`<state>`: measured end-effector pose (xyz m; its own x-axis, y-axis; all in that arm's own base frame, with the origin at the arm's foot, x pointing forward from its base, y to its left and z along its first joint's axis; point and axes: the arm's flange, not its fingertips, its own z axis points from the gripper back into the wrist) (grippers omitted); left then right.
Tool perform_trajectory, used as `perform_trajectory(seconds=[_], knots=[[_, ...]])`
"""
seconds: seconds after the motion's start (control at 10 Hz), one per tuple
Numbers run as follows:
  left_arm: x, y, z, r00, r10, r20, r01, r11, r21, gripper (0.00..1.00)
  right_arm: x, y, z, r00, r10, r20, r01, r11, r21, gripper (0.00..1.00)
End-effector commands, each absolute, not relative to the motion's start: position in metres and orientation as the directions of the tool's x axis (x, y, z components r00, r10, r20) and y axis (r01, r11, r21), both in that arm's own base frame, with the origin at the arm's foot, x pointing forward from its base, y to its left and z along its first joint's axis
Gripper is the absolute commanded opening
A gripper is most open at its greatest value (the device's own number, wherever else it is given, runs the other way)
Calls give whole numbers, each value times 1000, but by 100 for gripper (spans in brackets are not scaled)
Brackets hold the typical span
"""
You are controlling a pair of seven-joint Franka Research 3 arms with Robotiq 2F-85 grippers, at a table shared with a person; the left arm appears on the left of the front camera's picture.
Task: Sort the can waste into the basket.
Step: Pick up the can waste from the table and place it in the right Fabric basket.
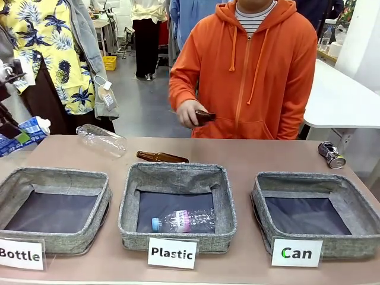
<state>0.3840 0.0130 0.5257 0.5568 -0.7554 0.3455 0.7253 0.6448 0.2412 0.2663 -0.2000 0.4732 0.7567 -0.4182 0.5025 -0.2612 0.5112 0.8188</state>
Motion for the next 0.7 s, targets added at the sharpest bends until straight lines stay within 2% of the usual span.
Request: perform_trajectory(seconds=[0.0, 0.1, 0.2, 0.3, 0.4, 0.6], knots=[[379, 10, 523, 526, -779, 340, 748, 614, 250, 40, 269, -201, 474, 741, -415, 528, -291, 511, 809, 100], [375, -20, 525, 334, -845, 418, 856, 458, 241, 40, 269, -201, 474, 741, -415, 528, -291, 511, 809, 100], [374, -47, 538, 215, -870, 443, 904, 349, 246, 40, 269, -201, 474, 741, -415, 528, -291, 511, 809, 100], [368, -55, 557, 142, -905, 402, 918, 272, 288, 40, 269, -201, 474, 741, -415, 528, -291, 511, 809, 100], [356, -17, 589, 98, -908, 406, 897, 257, 359, 40, 269, -201, 474, 741, -415, 528, -291, 511, 809, 100], [328, 120, 622, 269, -866, 422, 833, 429, 350, 40, 269, -201, 474, 741, -415, 528, -291, 511, 809, 100]])
